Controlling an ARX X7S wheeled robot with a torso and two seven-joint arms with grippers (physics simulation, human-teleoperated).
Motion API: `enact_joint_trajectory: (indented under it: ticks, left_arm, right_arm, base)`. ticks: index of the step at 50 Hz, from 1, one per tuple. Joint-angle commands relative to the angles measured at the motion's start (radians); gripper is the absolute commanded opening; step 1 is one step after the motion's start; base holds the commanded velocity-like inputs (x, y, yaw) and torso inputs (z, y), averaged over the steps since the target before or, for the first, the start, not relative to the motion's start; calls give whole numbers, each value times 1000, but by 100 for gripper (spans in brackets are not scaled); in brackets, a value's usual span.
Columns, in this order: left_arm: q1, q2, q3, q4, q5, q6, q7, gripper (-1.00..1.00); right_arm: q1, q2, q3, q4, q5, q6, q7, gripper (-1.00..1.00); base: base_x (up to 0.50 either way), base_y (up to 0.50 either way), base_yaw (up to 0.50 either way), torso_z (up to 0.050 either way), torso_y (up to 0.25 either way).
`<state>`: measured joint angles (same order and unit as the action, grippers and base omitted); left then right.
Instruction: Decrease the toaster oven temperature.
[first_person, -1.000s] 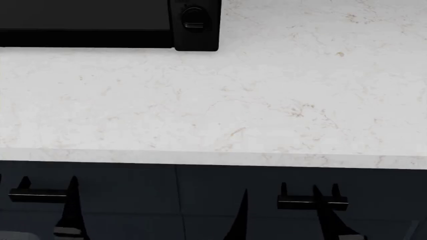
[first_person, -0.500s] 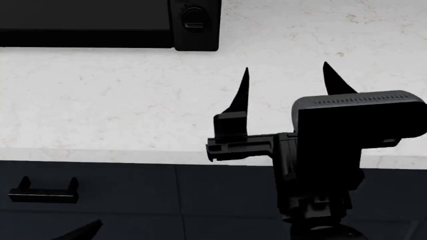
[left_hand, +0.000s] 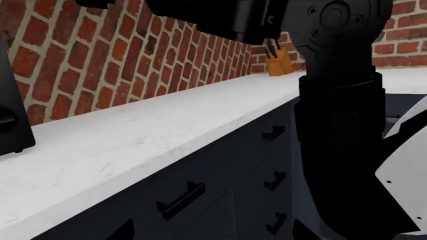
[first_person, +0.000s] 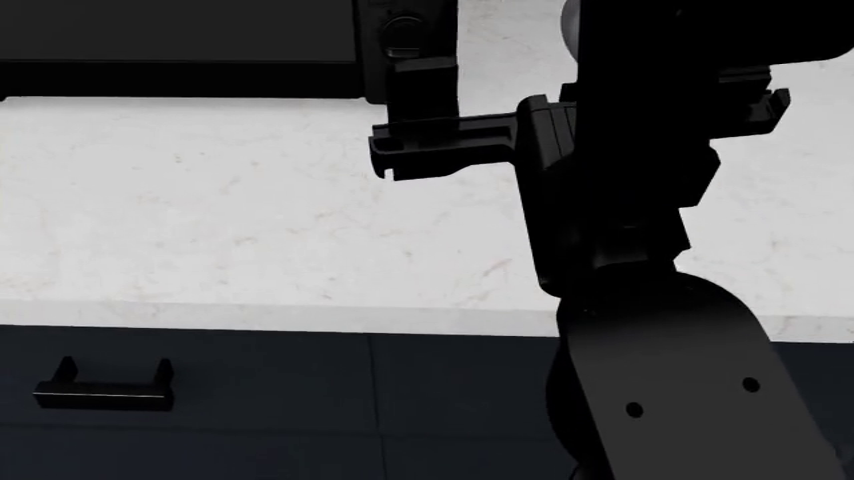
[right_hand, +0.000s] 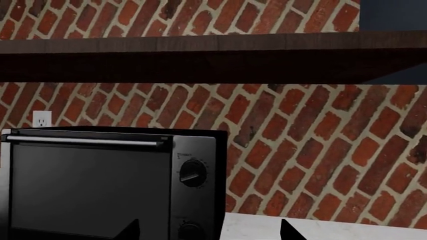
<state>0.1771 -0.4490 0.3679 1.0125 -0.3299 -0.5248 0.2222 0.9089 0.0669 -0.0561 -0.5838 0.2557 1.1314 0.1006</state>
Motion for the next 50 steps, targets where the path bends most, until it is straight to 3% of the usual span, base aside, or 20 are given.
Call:
enact_joint_trajectory:
  ticks: [1,32,50]
  left_arm:
    - [-11,-22,16,-6,-17,14,-4,100]
    - [-25,-55,66,-21,-7,43,-33,100]
    - [-22,-68,73,-23,-12,54,-46,100]
  right_arm:
    - [11,-5,12,7,35,17,16,100]
    - [-89,25,73,-21,93,12,61,100]
    - [-100,28,84,-26,129,22,78,100]
  base:
    - [137,316,0,0,0]
    - [192,411,0,0,0]
    - [345,-53,0,0,0]
